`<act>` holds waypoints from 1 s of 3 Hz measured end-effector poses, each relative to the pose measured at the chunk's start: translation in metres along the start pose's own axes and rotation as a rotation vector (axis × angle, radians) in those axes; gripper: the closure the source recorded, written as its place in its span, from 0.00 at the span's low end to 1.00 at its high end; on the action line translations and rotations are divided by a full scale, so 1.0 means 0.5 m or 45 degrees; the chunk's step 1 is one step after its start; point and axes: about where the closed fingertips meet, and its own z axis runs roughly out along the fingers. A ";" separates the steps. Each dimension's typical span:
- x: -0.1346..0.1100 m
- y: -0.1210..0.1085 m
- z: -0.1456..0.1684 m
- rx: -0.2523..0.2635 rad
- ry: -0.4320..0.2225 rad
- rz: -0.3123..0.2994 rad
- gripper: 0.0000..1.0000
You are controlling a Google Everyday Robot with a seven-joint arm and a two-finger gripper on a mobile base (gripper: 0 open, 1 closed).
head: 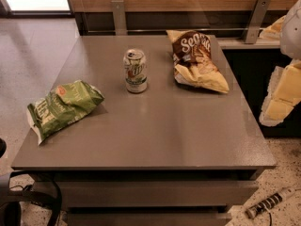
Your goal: Move brown chip bag near green jalapeno chip bag
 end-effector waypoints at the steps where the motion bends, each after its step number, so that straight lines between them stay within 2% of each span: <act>1: 0.000 0.000 0.000 0.000 0.000 0.000 0.00; 2: -0.010 -0.088 0.019 0.056 -0.028 0.118 0.00; 3: -0.028 -0.191 0.051 0.145 -0.136 0.254 0.00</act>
Offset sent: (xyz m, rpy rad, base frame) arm 0.0912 -0.0093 0.0090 0.0520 -0.0559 -0.1648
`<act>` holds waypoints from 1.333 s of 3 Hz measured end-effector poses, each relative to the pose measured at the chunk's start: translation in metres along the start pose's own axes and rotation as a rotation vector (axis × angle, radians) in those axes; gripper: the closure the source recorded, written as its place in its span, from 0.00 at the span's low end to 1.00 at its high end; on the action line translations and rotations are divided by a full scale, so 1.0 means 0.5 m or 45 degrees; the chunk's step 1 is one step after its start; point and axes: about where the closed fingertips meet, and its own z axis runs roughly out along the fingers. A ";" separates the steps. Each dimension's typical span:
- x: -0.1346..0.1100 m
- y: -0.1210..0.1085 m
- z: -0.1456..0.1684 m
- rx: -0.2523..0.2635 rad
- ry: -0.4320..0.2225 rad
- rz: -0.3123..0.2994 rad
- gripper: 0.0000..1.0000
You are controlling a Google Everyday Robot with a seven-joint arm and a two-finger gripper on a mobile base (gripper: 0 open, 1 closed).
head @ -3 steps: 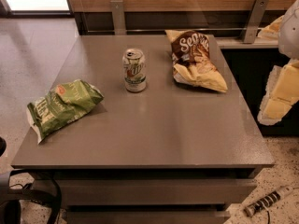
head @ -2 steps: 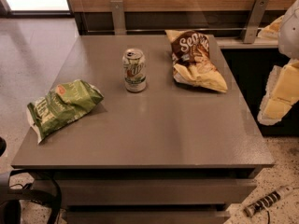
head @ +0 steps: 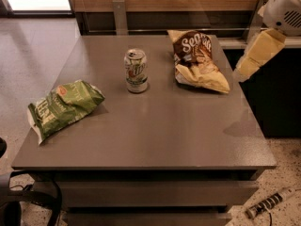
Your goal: Move brown chip bag near green jalapeno chip bag
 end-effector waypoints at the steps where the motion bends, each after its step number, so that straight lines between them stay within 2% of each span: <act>1: -0.034 -0.069 0.081 0.070 -0.106 0.191 0.00; 2: -0.073 -0.105 0.182 0.084 -0.228 0.436 0.00; 3: -0.091 -0.107 0.269 0.029 -0.338 0.667 0.00; 4: -0.102 -0.111 0.283 0.022 -0.373 0.717 0.00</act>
Offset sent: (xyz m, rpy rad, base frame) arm 0.1558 0.0424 -0.0866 0.5154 -0.0856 -0.4685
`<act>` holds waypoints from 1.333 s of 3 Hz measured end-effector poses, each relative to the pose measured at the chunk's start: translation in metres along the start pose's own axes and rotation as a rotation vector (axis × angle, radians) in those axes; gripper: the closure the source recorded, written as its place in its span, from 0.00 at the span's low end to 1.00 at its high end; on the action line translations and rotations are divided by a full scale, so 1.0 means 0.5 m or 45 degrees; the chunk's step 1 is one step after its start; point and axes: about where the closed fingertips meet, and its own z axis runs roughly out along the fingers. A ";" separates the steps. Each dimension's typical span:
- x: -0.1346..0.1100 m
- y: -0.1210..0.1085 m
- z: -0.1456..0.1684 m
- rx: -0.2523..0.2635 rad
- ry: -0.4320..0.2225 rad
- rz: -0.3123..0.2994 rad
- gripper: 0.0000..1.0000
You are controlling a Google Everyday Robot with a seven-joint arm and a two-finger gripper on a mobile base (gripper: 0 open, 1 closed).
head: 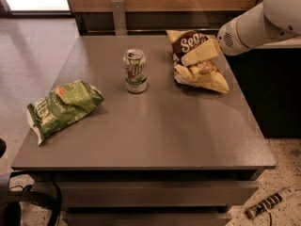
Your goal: Move brown chip bag near green jalapeno chip bag
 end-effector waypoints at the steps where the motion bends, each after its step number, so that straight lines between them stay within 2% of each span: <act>1: 0.000 0.000 0.000 0.000 0.000 0.000 0.00; 3: -0.016 0.038 0.159 -0.196 0.035 0.004 0.00; 4: -0.014 0.041 0.170 -0.207 0.039 0.005 0.23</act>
Offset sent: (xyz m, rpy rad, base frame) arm 0.0475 0.0432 -0.0527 0.0733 0.0763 0.0967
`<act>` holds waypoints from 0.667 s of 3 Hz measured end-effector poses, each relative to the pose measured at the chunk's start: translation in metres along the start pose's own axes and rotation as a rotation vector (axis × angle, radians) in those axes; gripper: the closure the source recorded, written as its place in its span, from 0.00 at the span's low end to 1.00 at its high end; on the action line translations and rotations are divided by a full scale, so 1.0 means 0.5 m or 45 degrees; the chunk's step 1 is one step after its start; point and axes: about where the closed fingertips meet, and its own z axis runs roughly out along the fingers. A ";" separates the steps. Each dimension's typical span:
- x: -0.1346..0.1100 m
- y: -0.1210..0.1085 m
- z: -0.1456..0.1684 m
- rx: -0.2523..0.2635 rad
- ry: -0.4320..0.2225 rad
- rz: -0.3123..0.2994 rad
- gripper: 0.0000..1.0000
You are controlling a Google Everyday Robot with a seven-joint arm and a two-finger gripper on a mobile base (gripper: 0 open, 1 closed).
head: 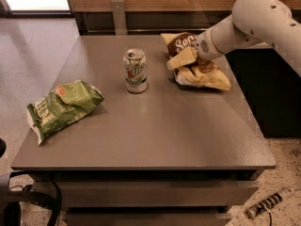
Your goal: Move brown chip bag near green jalapeno chip bag
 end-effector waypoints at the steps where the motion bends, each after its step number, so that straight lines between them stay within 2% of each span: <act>1: 0.001 0.002 0.005 -0.004 0.003 0.000 0.47; 2: 0.002 0.005 0.010 -0.009 0.006 -0.001 0.70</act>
Offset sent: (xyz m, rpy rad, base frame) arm 0.0003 0.0015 -0.0016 0.0004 0.0024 0.0024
